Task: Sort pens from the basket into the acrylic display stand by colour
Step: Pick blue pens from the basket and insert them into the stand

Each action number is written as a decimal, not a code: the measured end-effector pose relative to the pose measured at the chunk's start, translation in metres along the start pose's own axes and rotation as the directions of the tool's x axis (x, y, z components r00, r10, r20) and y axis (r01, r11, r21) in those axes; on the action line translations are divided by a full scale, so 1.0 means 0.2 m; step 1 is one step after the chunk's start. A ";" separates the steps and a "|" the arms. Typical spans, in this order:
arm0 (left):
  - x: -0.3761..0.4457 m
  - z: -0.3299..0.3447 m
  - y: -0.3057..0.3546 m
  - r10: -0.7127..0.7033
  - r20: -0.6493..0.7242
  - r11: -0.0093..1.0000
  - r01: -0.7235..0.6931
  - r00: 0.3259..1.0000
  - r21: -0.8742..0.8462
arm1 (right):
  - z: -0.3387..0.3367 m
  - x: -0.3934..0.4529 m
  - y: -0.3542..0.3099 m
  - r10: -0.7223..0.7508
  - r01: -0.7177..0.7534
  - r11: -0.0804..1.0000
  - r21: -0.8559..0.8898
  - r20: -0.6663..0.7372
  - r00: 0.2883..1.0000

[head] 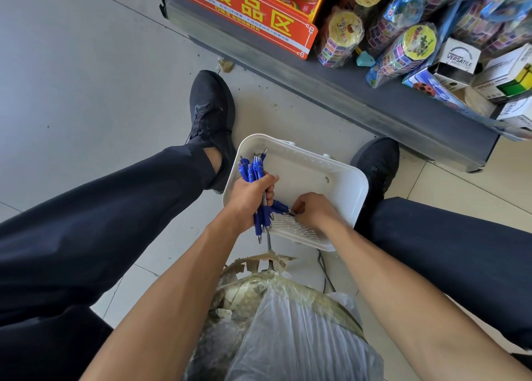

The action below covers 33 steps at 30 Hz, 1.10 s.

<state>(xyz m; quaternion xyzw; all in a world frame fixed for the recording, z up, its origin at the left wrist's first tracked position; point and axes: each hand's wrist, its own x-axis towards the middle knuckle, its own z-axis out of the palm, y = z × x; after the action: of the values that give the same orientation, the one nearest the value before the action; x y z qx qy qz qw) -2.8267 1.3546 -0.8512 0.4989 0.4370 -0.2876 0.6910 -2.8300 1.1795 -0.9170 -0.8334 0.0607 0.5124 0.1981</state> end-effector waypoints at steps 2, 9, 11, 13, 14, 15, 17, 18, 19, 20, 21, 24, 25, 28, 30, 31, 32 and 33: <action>0.00 0.00 0.00 0.005 0.005 1.000 -0.005 1.000 -0.014 | -0.01 -0.02 0.00 0.014 -0.011 0.995 0.099 -0.026 1.000; -0.01 0.01 0.00 0.025 -0.015 1.000 -0.025 1.000 0.007 | -0.09 -0.11 -0.02 -0.005 0.048 0.808 0.587 -0.074 0.997; -0.01 0.01 0.00 0.041 -0.018 0.999 -0.041 0.999 0.031 | -0.11 -0.15 -0.04 -0.048 0.083 0.712 0.697 -0.070 0.996; -0.02 0.01 0.00 0.063 -0.014 0.997 -0.062 0.998 0.045 | -0.13 -0.18 -0.06 -0.097 0.094 0.638 0.764 -0.042 0.994; -0.02 0.00 0.00 0.074 -0.007 0.996 -0.073 0.997 0.044 | -0.14 -0.19 -0.07 -0.123 0.096 0.618 0.780 -0.024 0.992; -0.02 0.00 0.00 0.080 0.000 0.996 -0.080 0.997 0.044 | -0.15 -0.20 -0.08 -0.147 0.094 0.598 0.796 -0.006 0.989; -0.04 0.00 0.00 0.074 0.012 0.996 -0.074 0.997 0.042 | -0.17 -0.22 -0.12 -0.188 0.092 0.562 0.822 0.019 0.982; -0.04 0.00 0.01 0.070 0.016 0.997 -0.071 0.997 0.035 | -0.18 -0.22 -0.13 -0.204 0.091 0.553 0.828 0.029 0.979; -0.05 0.00 0.01 0.070 0.018 0.997 -0.071 0.997 0.028 | -0.18 -0.23 -0.15 -0.218 0.089 0.547 0.833 0.038 0.975; -0.05 0.01 0.01 0.070 0.018 0.997 -0.071 0.997 0.023 | -0.18 -0.24 -0.17 -0.231 0.090 0.540 0.837 0.044 0.972; -0.06 0.01 0.02 0.070 0.022 0.997 -0.070 0.997 0.018 | -0.18 -0.24 -0.18 -0.242 0.090 0.529 0.844 0.048 0.969; -0.06 0.02 0.02 0.049 0.017 0.999 -0.049 0.999 0.003 | -0.16 -0.24 -0.20 -0.233 0.081 0.524 0.848 0.051 0.971; -0.05 0.02 0.02 0.040 -0.004 0.999 -0.040 0.999 0.009 | -0.16 -0.24 -0.20 -0.226 0.078 0.521 0.850 0.049 0.973; -0.04 0.02 0.02 0.012 -0.063 0.999 -0.009 0.998 0.041 | -0.15 -0.23 -0.19 -0.221 0.059 0.456 0.888 0.049 0.974; -0.03 0.02 0.02 -0.004 -0.076 0.999 0.007 0.997 0.043 | -0.14 -0.20 -0.17 -0.163 0.055 0.420 0.906 0.015 0.987; -0.02 0.02 0.01 -0.019 -0.078 0.999 0.021 0.997 0.033 | -0.12 -0.18 -0.15 -0.103 0.059 0.426 0.903 -0.016 0.995; -0.02 0.01 0.01 -0.036 -0.074 0.999 0.037 0.997 0.017 | -0.11 -0.16 -0.12 -0.035 0.066 0.458 0.886 -0.057 0.998; -0.01 0.01 0.01 -0.050 -0.067 0.999 0.050 0.997 0.004 | -0.09 -0.13 -0.09 0.031 0.071 0.531 0.844 -0.103 0.994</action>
<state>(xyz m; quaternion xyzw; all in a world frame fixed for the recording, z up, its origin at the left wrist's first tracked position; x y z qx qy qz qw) -2.8259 1.3534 -0.8477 0.4989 0.4713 -0.2892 0.6673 -2.8217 1.1857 -0.8824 -0.6595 0.3019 0.3720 0.5793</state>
